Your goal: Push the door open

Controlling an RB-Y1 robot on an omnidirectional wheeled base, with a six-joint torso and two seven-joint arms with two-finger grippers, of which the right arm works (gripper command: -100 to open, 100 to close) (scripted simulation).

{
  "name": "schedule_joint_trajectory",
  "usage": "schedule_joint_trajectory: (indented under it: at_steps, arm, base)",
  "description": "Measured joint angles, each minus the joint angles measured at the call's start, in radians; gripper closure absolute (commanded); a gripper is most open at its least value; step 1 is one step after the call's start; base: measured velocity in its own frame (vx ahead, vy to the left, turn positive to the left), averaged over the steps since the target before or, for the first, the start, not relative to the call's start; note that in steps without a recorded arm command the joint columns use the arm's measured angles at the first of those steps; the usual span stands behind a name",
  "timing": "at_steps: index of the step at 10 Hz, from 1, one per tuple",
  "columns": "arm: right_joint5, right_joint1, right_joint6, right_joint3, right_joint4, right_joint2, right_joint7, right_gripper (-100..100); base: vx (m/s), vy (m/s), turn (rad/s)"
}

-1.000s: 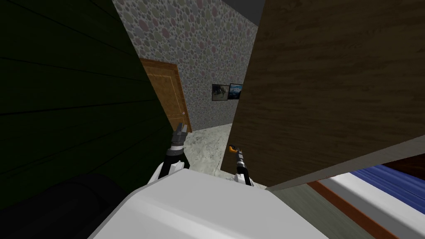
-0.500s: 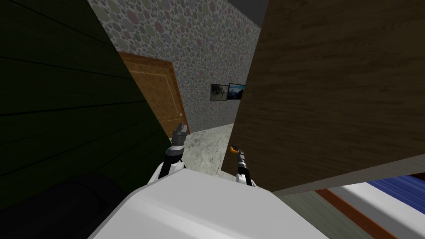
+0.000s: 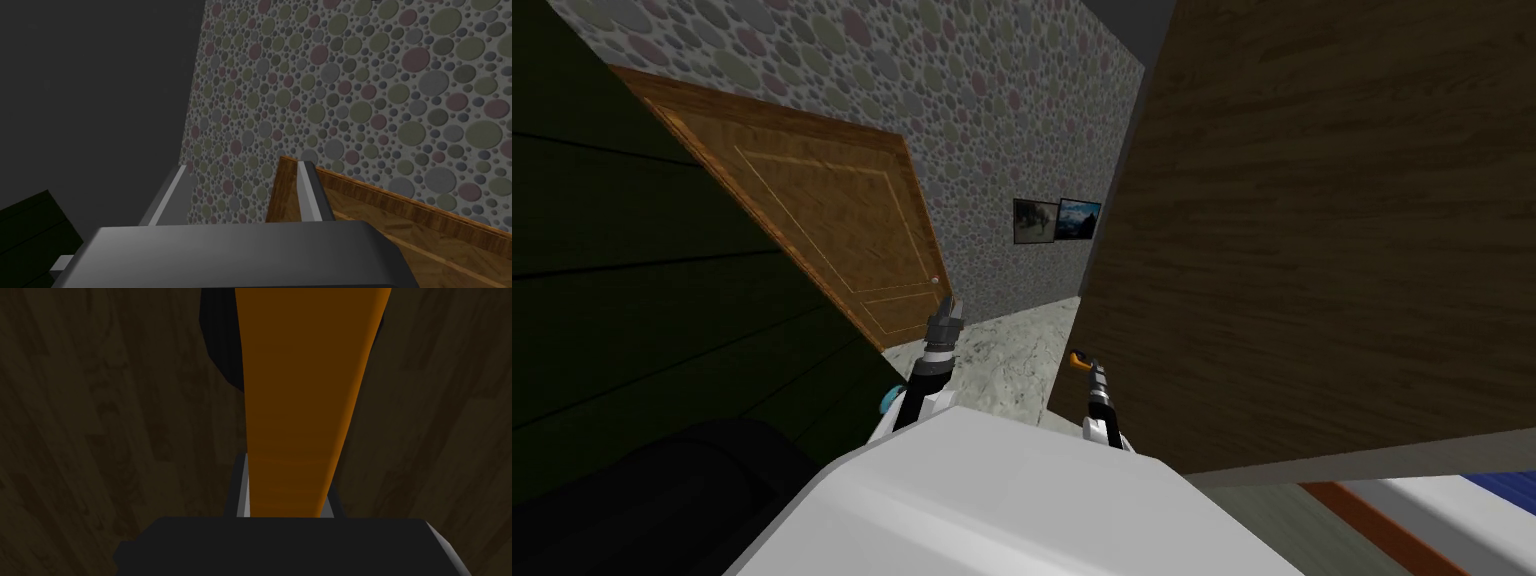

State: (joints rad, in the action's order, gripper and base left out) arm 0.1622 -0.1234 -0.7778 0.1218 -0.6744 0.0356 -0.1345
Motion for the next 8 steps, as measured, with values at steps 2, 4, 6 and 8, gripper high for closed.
schedule_joint_trajectory:
  at_steps: [2, 4, 6, 8]
  arm:
    - [0.012, 0.005, -0.004, 0.024, -0.009, -0.009, -0.017, 100]
    - [0.024, 0.011, 0.003, 0.05, -0.024, -0.022, -0.037, 100]
    - [0.038, 0.006, -0.009, 0.079, -0.013, -0.031, -0.052, 100]
    - [0.048, 0.009, -0.013, 0.098, -0.016, -0.041, -0.062, 100]
  base:
    - [0.229, 0.079, -0.122]
    - [0.227, 0.084, -0.117]
    - [0.2, 0.077, -0.093]
    - [0.167, 0.051, -0.065]
